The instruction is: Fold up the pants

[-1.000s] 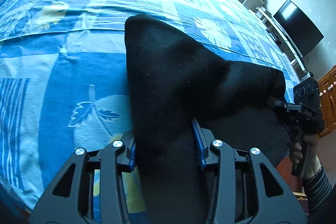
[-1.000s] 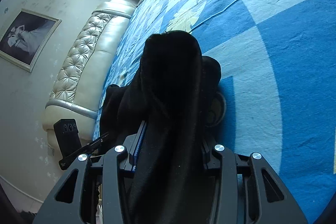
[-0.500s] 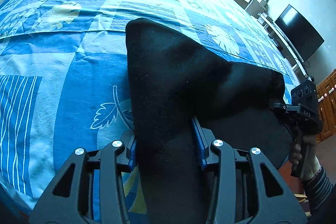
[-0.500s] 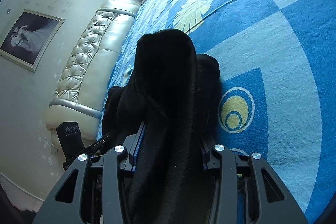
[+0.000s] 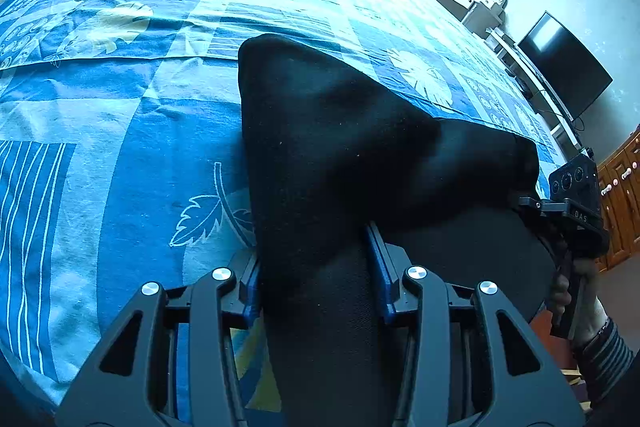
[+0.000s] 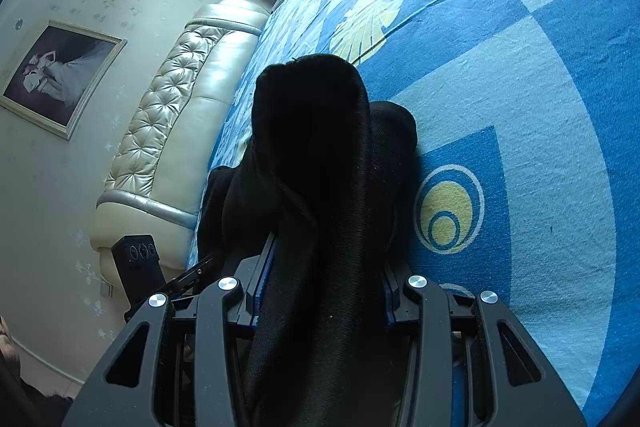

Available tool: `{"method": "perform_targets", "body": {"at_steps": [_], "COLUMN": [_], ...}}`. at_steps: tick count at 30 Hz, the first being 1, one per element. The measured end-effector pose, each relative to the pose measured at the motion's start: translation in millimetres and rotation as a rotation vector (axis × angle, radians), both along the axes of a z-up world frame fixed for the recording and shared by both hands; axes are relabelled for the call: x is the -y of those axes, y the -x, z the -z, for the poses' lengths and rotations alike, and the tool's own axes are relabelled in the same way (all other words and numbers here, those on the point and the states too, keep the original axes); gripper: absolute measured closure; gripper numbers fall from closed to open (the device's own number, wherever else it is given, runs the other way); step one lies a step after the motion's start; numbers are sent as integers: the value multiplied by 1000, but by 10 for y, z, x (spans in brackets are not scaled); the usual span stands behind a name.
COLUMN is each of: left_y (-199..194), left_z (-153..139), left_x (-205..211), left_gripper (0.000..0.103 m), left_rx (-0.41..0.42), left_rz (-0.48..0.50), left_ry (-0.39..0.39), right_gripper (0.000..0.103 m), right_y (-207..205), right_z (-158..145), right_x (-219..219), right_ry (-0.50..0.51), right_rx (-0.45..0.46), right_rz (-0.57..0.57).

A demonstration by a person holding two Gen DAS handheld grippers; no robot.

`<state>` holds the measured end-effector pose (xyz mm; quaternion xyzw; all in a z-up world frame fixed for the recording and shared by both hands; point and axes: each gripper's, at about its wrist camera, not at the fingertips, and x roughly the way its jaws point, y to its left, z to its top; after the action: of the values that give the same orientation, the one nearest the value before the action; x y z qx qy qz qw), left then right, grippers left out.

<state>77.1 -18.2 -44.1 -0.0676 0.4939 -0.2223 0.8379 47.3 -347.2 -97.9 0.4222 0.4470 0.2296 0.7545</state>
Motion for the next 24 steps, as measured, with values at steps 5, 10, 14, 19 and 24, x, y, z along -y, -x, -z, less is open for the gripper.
{"method": "perform_targets", "body": {"at_steps": [5, 10, 14, 19, 24], "left_y": [-5, 40, 66, -66, -506], "left_z": [3, -41, -118, -247, -118], "left_x": [-4, 11, -64, -234, -256], "left_gripper": [55, 23, 19, 13, 13], "left_rx": [-1, 37, 30, 35, -45], "left_rz": [4, 48, 71, 53, 15], "left_ry": [0, 4, 87, 170, 211], "right_gripper": [61, 46, 30, 24, 24], "right_y": [-2, -1, 7, 23, -253], "right_z": [-7, -27, -135, -283, -255], "right_x": [-6, 11, 40, 326, 474], "right_ry": [-4, -51, -41, 18, 10], "right_rx": [3, 24, 30, 45, 29], "right_rz": [5, 10, -6, 47, 47]}}
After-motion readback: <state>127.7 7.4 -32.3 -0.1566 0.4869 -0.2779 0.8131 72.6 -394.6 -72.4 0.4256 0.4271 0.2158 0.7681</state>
